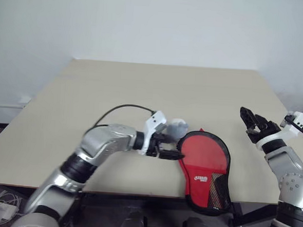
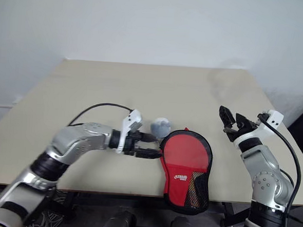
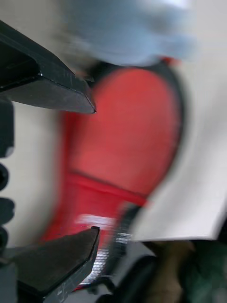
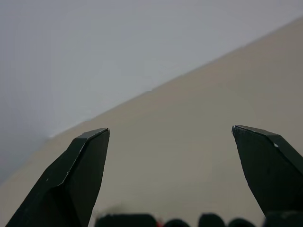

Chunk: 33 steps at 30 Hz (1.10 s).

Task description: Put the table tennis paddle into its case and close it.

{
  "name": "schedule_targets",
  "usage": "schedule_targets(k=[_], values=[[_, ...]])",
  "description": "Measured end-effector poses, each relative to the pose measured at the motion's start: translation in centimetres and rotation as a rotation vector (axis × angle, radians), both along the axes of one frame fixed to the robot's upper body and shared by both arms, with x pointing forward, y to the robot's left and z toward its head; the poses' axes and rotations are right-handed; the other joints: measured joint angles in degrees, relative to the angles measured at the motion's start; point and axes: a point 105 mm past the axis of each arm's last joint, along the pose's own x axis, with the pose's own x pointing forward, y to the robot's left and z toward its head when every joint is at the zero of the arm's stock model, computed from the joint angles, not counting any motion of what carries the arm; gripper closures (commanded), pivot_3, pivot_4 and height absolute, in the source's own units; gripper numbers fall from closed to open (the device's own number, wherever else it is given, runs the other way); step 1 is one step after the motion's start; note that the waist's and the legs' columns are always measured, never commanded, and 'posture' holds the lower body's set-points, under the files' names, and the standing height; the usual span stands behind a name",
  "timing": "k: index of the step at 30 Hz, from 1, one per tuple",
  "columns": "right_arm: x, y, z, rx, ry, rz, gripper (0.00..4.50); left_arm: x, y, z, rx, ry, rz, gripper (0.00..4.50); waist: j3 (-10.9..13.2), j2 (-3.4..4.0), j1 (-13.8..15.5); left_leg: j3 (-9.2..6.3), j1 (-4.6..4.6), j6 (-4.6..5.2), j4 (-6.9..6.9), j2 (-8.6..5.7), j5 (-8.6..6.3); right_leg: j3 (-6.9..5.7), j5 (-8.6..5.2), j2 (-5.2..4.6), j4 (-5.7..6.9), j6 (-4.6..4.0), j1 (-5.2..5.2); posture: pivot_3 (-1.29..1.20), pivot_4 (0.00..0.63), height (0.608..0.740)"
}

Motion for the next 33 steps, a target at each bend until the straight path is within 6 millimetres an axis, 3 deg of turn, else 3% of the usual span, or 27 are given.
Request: schedule_targets(k=[4, 9, 12, 17, 22, 27, 33], values=[[0.7, 0.2, 0.1, -0.004, 0.002, 0.015, 0.00, 0.6, -2.9, -1.0, 0.042, -0.077, -0.034, 0.46, 0.00, -0.02, -0.05, 0.00, -0.02, 0.23, -0.01, 0.00, 0.14, 0.02, 0.01, 0.02, 0.04, 0.02, 0.03, 0.00, 0.000, 0.740], [1.0, 0.2, 0.1, -0.018, 0.003, 0.014, 0.00, 0.9, -6.0, -4.3, 0.135, -0.128, -0.060, 0.46, 0.00, -0.02, -0.13, 0.00, -0.02, 0.25, 0.00, 0.00, 0.15, 0.04, 0.01, 0.04, 0.04, 0.03, 0.03, 0.00, 0.000, 0.740], [1.2, 0.1, -0.4, -0.015, 0.018, 0.006, 0.00, 1.0, -6.7, -6.3, 0.194, -0.167, -0.071, 0.46, 0.01, -0.03, -0.15, 0.00, -0.03, 0.25, 0.02, 0.00, 0.15, 0.05, 0.01, 0.04, 0.05, 0.03, 0.00, 0.00, 0.000, 0.740], [1.6, 0.5, -1.0, -0.024, 0.048, 0.044, 0.00, 0.5, -6.9, -6.2, 0.244, -0.285, -0.159, 0.46, -0.02, 0.01, -0.29, 0.01, 0.01, 0.25, 0.00, 0.00, 0.15, 0.07, 0.01, 0.04, 0.05, 0.03, 0.05, 0.00, 0.000, 0.740], [3.5, 3.8, -0.8, -0.126, 0.089, 0.236, 0.00, 0.4, -6.7, -6.3, 0.258, -0.371, -0.183, 0.46, -0.12, -0.06, -0.41, -0.03, 0.12, 0.26, 0.00, 0.00, 0.15, 0.06, 0.01, 0.08, 0.09, 0.03, 0.10, 0.00, 0.000, 0.740], [5.5, 7.5, -2.6, -0.177, 0.183, 0.427, 0.00, 0.2, -6.6, -6.6, 0.244, -0.344, -0.159, 0.46, -0.34, -0.28, -0.35, -0.08, 0.12, 0.26, 0.00, 0.01, 0.15, 0.05, 0.01, 0.10, 0.11, 0.04, 0.15, 0.00, 0.000, 0.740], [5.6, 12.0, -4.1, -0.156, 0.244, 0.675, 0.00, 0.1, -6.6, -6.8, 0.233, -0.308, -0.136, 0.46, -0.39, -0.32, -0.36, -0.14, 0.12, 0.26, 0.01, 0.01, 0.15, 0.04, 0.08, 0.16, 0.18, 0.16, 0.17, 0.00, 0.000, 0.740]])
